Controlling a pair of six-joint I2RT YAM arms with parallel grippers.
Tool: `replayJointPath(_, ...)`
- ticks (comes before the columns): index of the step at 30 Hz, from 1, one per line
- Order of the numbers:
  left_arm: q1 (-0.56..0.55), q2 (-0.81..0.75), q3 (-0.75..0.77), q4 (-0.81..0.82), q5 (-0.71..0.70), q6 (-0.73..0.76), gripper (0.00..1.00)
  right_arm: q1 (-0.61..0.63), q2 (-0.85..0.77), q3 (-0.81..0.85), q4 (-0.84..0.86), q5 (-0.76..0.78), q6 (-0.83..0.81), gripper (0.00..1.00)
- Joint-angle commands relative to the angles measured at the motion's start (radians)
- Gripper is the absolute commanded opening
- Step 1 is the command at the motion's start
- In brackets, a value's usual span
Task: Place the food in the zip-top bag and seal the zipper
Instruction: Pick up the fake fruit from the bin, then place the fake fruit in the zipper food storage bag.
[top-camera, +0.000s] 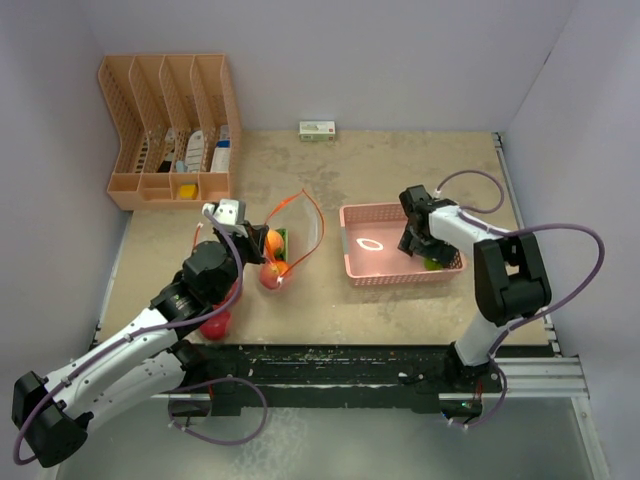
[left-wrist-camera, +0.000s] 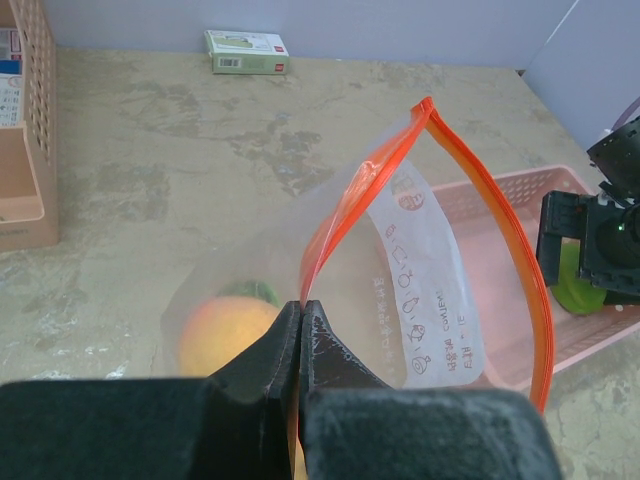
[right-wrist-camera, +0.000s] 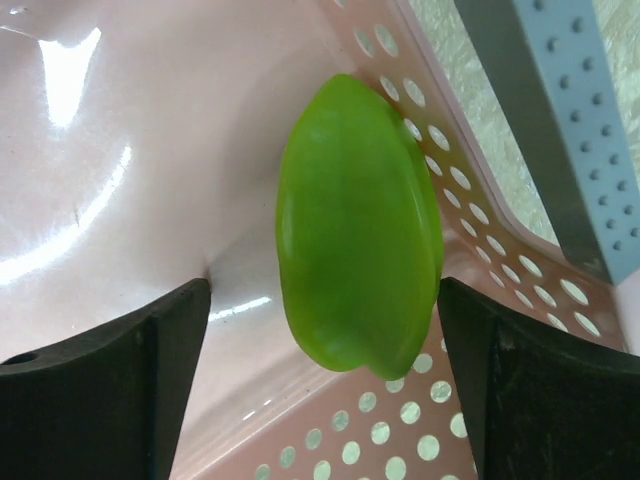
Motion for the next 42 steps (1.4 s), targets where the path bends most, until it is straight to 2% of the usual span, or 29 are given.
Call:
replayJointPath(1, 0.003, -0.012, -0.003, 0.055, 0.011, -0.01, 0.0, 0.0, 0.006, -0.003, 0.029, 0.045, 0.004, 0.92)
replayJointPath(4, 0.004, -0.007, -0.004, 0.056, 0.012, -0.013, 0.0, 0.0, -0.027, -0.027, 0.082, 0.026, -0.036, 0.64)
replayJointPath(6, 0.003, -0.001, -0.003, 0.056, 0.013, -0.015, 0.0, 0.0, -0.067, -0.037, 0.115, 0.031, -0.064, 0.36)
replayJointPath(8, 0.003, 0.007, 0.0, 0.055, 0.014, -0.016, 0.0, 0.002, -0.115, -0.077, 0.15, 0.018, -0.101, 0.14)
replayJointPath(10, 0.003, 0.016, 0.002, 0.053, 0.011, -0.016, 0.0, 0.003, -0.159, -0.085, 0.173, -0.013, -0.126, 0.01)
replayJointPath(18, 0.003, 0.047, 0.024, 0.038, 0.012, -0.021, 0.0, 0.07, -0.303, -0.054, 0.157, -0.062, -0.156, 0.0)
replayJointPath(26, 0.002, 0.101, 0.042, 0.042, 0.006, -0.02, 0.0, 0.236, -0.452, 0.062, 0.191, -0.255, -0.23, 0.0)
replayJointPath(34, 0.002, 0.109, 0.064, 0.034, 0.006, -0.018, 0.0, 0.295, -0.591, 0.044, 0.53, -0.752, -0.253, 0.0)
replayJointPath(38, 0.003, 0.109, 0.064, 0.031, 0.006, -0.027, 0.0, 0.374, -0.54, 0.06, 0.676, -0.847, -0.225, 0.0)
replayJointPath(42, 0.003, 0.109, 0.083, 0.023, 0.015, -0.032, 0.0, 0.451, -0.436, 0.132, 0.766, -0.858, -0.197, 0.0)
